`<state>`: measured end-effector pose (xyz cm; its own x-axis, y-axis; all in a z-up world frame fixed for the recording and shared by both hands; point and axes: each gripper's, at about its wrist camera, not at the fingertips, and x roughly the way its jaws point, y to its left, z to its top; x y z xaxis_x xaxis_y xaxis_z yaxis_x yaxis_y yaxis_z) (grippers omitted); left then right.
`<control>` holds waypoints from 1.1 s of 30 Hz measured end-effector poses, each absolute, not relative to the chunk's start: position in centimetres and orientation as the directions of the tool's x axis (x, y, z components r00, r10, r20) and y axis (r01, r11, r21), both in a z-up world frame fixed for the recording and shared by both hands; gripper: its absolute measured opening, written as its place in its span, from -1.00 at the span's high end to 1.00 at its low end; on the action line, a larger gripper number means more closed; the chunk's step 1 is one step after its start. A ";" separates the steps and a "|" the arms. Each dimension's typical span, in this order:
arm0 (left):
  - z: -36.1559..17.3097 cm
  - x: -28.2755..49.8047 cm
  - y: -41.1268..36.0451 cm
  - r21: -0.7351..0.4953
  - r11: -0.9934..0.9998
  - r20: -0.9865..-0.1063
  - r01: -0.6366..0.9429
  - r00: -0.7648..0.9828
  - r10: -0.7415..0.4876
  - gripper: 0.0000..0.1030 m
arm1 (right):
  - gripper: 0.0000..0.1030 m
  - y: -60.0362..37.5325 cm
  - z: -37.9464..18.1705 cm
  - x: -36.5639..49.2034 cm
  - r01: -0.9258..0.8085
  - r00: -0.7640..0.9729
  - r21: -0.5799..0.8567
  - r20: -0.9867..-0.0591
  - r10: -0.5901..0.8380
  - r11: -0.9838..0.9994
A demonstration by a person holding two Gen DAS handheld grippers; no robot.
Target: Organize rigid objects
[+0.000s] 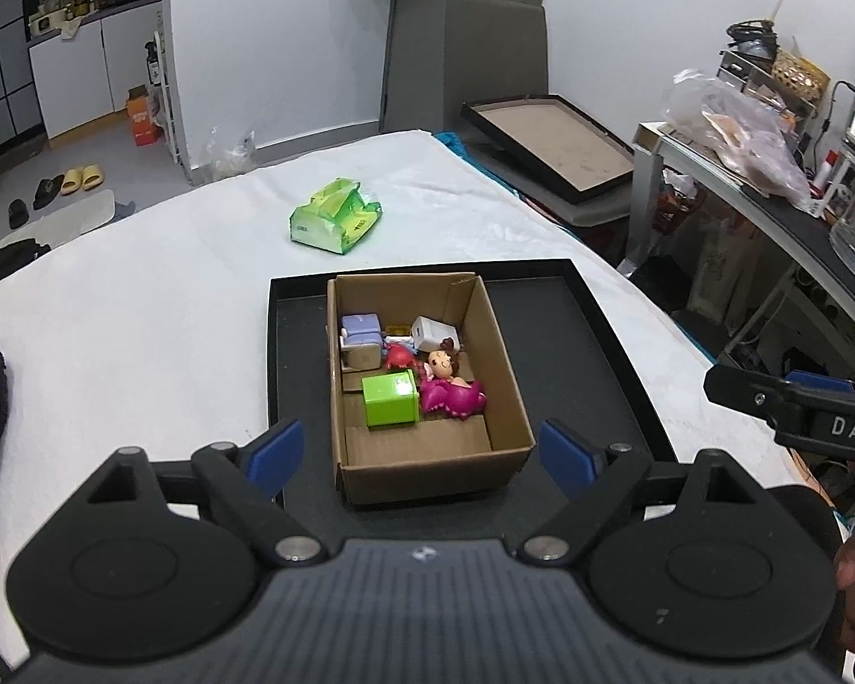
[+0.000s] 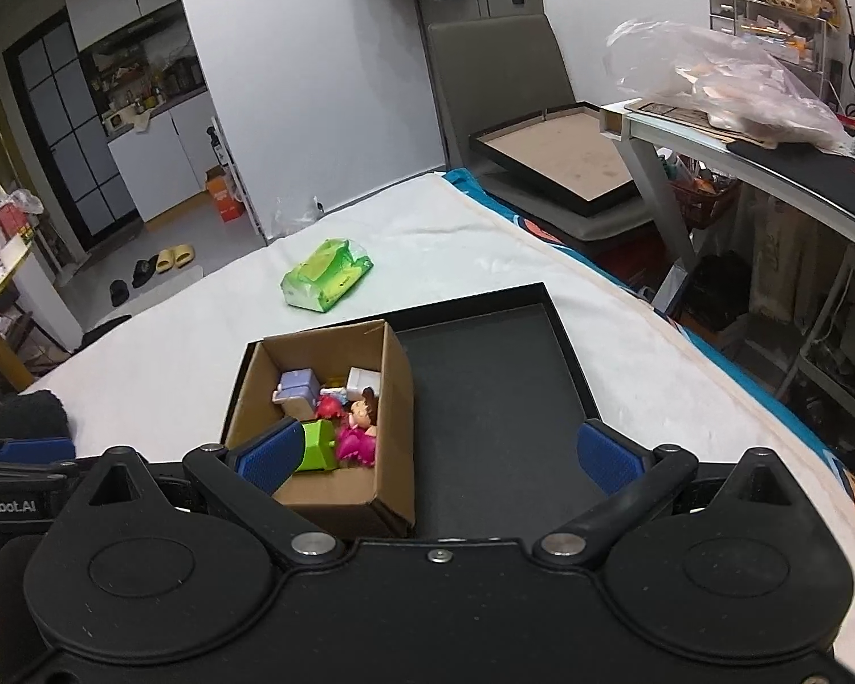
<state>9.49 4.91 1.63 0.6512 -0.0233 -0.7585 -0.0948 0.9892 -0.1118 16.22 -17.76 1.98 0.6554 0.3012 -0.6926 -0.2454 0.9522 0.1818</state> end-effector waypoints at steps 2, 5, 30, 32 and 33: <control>2.0 8.8 4.8 -0.112 0.989 -0.751 -0.092 0.660 -0.023 -0.72 | -1.00 -17.9 2.3 15.5 -0.239 0.653 0.186 -0.696 0.300 0.953; 2.4 8.0 4.7 -0.113 0.990 -0.744 -0.080 0.667 -0.031 -0.72 | -1.00 -17.9 2.8 14.5 -0.238 0.661 0.172 -0.692 0.289 0.956; 2.8 2.4 3.9 -0.081 0.992 -0.718 -0.094 0.696 0.007 -0.72 | -1.00 -17.7 4.3 9.2 -0.276 0.682 0.140 -0.669 0.296 0.951; 2.9 2.0 3.9 -0.081 0.993 -0.716 -0.092 0.698 0.006 -0.72 | -1.00 -17.6 4.4 8.8 -0.280 0.685 0.135 -0.665 0.297 0.950; 2.9 1.8 3.9 -0.080 0.993 -0.715 -0.091 0.699 0.007 -0.72 | -1.00 -17.6 4.5 8.7 -0.281 0.685 0.133 -0.665 0.296 0.950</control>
<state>1.83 3.90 2.92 0.6993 0.0066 -0.7148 -0.0910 0.9927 -0.0798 8.68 -17.60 4.49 0.6855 0.2958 -0.6653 -0.2808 0.9505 0.1332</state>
